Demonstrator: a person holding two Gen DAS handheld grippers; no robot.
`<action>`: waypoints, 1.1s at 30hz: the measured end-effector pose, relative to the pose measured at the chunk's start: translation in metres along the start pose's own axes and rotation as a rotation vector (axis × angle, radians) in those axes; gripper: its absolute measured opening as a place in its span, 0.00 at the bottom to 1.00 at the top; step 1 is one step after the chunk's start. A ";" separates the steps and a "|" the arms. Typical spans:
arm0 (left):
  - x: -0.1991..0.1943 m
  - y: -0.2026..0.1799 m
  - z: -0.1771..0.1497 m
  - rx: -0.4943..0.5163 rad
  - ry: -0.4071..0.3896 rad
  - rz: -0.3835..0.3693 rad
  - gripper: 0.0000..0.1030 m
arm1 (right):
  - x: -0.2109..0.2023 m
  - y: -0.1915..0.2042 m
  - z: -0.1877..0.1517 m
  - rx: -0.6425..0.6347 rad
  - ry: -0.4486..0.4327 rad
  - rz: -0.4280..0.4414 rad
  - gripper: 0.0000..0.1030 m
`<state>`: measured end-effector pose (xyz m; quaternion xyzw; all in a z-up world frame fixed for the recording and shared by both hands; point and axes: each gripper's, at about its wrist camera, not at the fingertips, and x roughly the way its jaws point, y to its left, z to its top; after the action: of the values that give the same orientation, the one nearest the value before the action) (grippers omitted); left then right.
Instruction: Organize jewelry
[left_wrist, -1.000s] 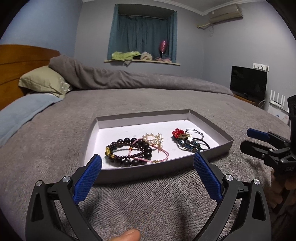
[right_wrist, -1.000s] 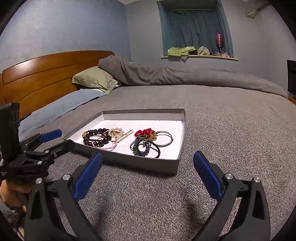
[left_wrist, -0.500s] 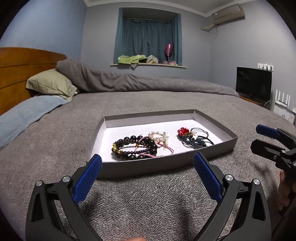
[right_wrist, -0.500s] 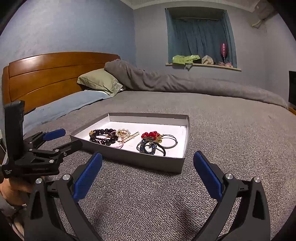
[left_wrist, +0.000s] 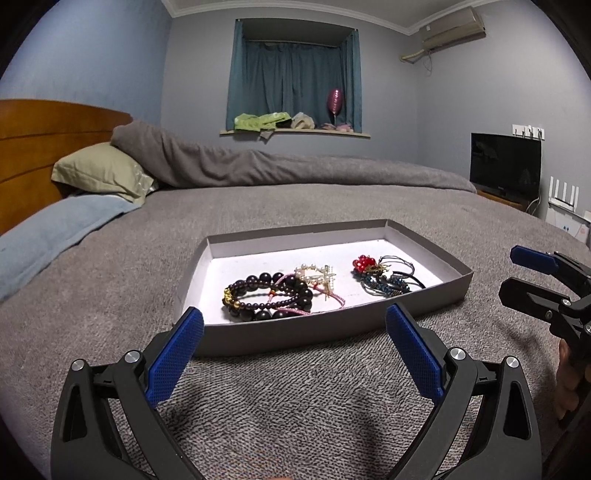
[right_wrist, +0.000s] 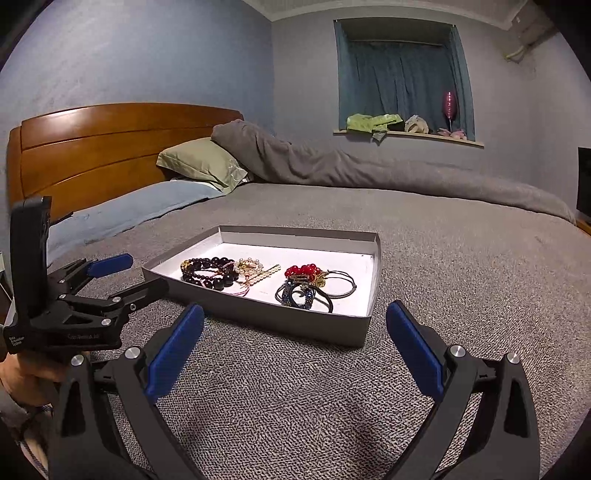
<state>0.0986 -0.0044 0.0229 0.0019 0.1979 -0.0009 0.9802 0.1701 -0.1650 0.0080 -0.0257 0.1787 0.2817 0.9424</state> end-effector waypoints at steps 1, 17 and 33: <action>0.000 0.000 0.000 0.000 0.000 0.000 0.95 | 0.000 0.000 0.000 0.000 0.001 0.001 0.95; 0.000 0.001 0.000 -0.003 0.006 0.000 0.95 | 0.001 0.001 0.000 0.000 0.003 0.000 0.95; 0.002 0.002 0.000 -0.013 0.007 -0.002 0.95 | 0.001 0.001 0.000 -0.001 0.000 -0.001 0.95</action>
<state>0.1001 -0.0026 0.0219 -0.0044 0.2013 -0.0005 0.9795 0.1705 -0.1636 0.0072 -0.0262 0.1787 0.2814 0.9424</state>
